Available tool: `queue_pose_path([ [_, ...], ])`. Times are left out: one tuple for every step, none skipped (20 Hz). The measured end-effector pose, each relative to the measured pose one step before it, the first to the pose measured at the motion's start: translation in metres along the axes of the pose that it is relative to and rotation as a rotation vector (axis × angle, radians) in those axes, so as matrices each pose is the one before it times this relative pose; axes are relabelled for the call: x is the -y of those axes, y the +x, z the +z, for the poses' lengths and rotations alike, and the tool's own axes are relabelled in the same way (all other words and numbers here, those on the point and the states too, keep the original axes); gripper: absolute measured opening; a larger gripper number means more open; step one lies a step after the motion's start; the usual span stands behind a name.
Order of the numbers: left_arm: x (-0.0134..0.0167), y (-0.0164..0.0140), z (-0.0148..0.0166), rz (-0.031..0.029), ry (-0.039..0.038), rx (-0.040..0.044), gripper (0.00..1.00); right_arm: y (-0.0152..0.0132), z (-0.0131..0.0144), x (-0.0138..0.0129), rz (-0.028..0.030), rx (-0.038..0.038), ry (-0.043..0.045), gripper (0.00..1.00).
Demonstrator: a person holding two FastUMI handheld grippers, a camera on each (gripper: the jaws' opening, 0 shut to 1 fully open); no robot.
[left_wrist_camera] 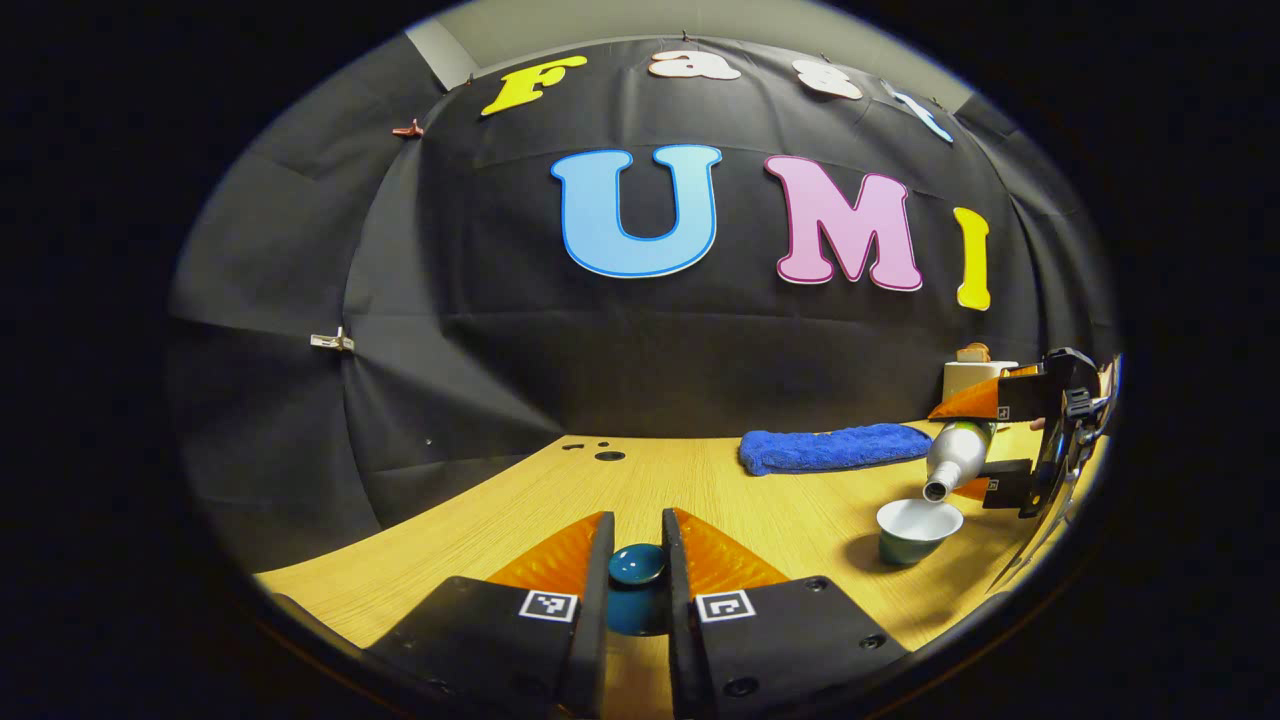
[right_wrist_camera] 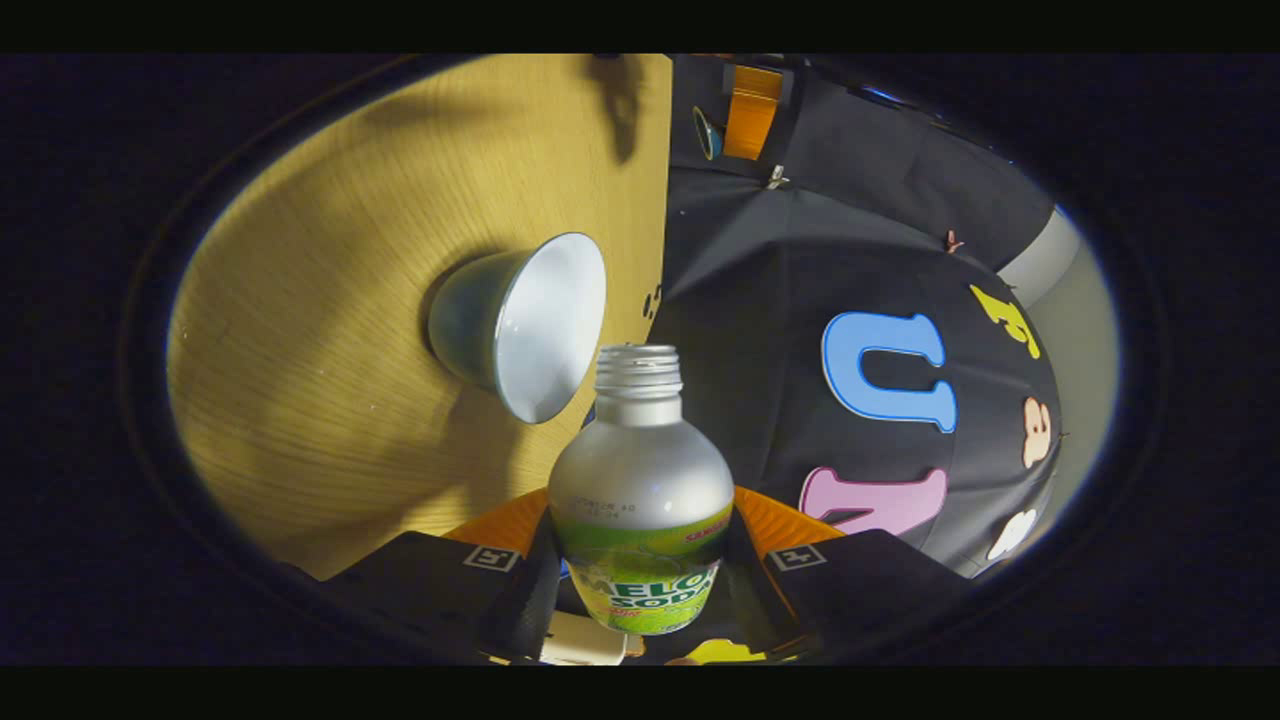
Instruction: Open the teacup lid with one hand, grasp the water bottle and pour water into the teacup with the other hand; after pouring, place the water bottle on the coaster and then close the teacup lid.
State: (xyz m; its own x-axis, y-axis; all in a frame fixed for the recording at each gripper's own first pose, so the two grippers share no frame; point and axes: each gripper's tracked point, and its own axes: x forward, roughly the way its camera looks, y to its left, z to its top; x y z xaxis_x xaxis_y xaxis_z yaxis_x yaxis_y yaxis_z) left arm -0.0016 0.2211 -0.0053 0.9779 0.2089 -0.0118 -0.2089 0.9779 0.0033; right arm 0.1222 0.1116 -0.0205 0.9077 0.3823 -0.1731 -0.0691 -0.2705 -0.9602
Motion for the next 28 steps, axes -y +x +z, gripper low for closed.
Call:
queue_pose_path([
  [0.00040,0.00085,-0.00026,-0.00154,0.00008,-0.00013,0.29,-0.00114,-0.00067,-0.00032,-0.00360,0.00191,-0.01604,0.75],
  [0.00097,-0.00074,-0.00028,-0.00199,0.00126,0.00044,0.29,-0.00111,0.00116,-0.00005,-0.00342,0.00316,-0.01885,0.75],
  [-0.00022,-0.00075,0.00074,-0.00139,0.00055,0.00031,0.29,-0.00068,-0.00056,-0.00071,-0.00396,0.00253,-0.01486,0.75],
  [0.00033,0.00000,-0.00060,-0.00086,-0.00043,-0.00027,0.29,0.00182,-0.00110,-0.00097,0.00393,0.00331,-0.01025,0.71],
  [-0.00029,0.00024,-0.00006,-0.00045,-0.00010,0.00006,0.29,0.00009,-0.00242,0.00048,0.00022,-0.00045,-0.01057,0.75],
  [-0.00011,-0.00068,-0.00045,-0.00142,-0.00001,0.00020,0.29,0.00162,-0.00089,0.00113,-0.00207,0.00058,-0.01037,0.72],
  [0.00024,-0.00003,0.00041,-0.00001,0.00031,0.00039,0.29,-0.00012,-0.00059,0.00060,-0.00281,0.00109,-0.01201,0.72],
  [0.00059,0.00060,-0.00008,0.00006,0.00006,-0.00003,0.29,0.00054,-0.00031,0.00130,-0.00191,0.00216,-0.00995,0.74],
  [0.00027,0.00073,0.00078,-0.00011,0.00000,0.00032,0.29,0.00063,-0.00031,0.00108,-0.00111,0.00474,-0.00907,0.75],
  [0.00000,0.00022,-0.00054,-0.00008,-0.00017,-0.00017,0.29,0.00017,0.00037,0.00226,-0.00287,0.00360,-0.01210,0.74],
  [-0.00011,0.00004,0.00000,-0.00001,-0.00005,0.00030,0.29,0.00067,-0.00034,0.00236,-0.00181,0.00372,-0.01513,0.74],
  [0.00069,-0.00067,-0.00073,-0.00188,-0.00025,0.00013,0.29,0.00056,-0.00031,0.00238,-0.00254,0.00427,-0.01534,0.74],
  [0.00006,-0.00032,0.00056,-0.00141,0.00042,-0.00038,0.29,0.00004,-0.00159,0.00017,0.00049,0.00217,-0.01248,0.75],
  [0.00005,0.00045,-0.00013,-0.00042,-0.00033,0.00040,0.29,0.00132,-0.00130,0.00043,-0.00140,0.00120,-0.01157,0.74],
  [-0.00005,0.00011,0.00055,-0.00037,0.00014,-0.00006,0.29,0.00033,-0.00215,0.00144,-0.00109,-0.00027,-0.01009,0.74],
  [0.00002,0.00070,-0.00070,-0.00021,-0.00010,-0.00010,0.32,0.00029,-0.00183,0.00157,-0.00204,-0.00009,-0.00877,0.75],
  [0.00010,0.00020,0.00023,-0.00006,0.00002,0.00007,0.29,0.00016,-0.00144,0.00112,-0.00021,-0.00046,-0.00560,0.75],
  [-0.00018,-0.00021,-0.00040,-0.00023,-0.00009,0.00000,0.29,-0.00131,0.00065,-0.00105,0.00120,0.00256,-0.00932,0.75],
  [0.00007,-0.00031,0.00065,0.00016,0.00005,-0.00001,0.29,0.00026,0.00058,0.00111,-0.00196,0.00437,-0.01676,0.75],
  [0.00002,-0.00024,-0.00016,0.00004,0.00006,0.00027,0.29,-0.00048,0.00201,0.00166,-0.00435,0.00774,-0.01986,0.74],
  [0.00022,0.00028,-0.00008,-0.00095,-0.00007,-0.00036,0.29,-0.00010,0.00120,0.00077,-0.00243,0.00586,-0.01539,0.74],
  [-0.00009,0.00009,-0.00045,-0.00008,0.00000,0.00040,0.29,0.00071,-0.00018,-0.00015,0.00046,0.00355,-0.00771,0.74],
  [-0.00021,-0.00041,0.00028,-0.00001,0.00003,-0.00007,0.29,0.00001,-0.00023,-0.00025,0.00133,0.00063,-0.00024,0.74],
  [0.00028,0.00056,-0.00038,-0.00042,-0.00007,0.00019,0.29,0.00084,0.00049,0.00093,-0.00106,0.00191,-0.00081,0.75],
  [0.00022,-0.00053,0.00084,-0.00184,0.00006,0.00030,0.29,0.00026,0.00072,0.00190,-0.00358,0.00415,-0.01184,0.74],
  [-0.00043,-0.00028,-0.00079,0.00027,0.00047,0.00035,0.29,0.00142,0.00160,0.00443,-0.01181,0.00639,-0.02355,0.74],
  [0.00004,0.00027,0.00064,0.00082,-0.00014,0.00026,0.29,-0.00042,-0.00051,0.00247,-0.00694,0.00189,-0.01494,0.74],
  [-0.00028,-0.00018,-0.00076,-0.00026,0.00003,-0.00025,0.29,0.00044,-0.00116,-0.00222,0.00307,0.00101,0.00022,0.74],
])
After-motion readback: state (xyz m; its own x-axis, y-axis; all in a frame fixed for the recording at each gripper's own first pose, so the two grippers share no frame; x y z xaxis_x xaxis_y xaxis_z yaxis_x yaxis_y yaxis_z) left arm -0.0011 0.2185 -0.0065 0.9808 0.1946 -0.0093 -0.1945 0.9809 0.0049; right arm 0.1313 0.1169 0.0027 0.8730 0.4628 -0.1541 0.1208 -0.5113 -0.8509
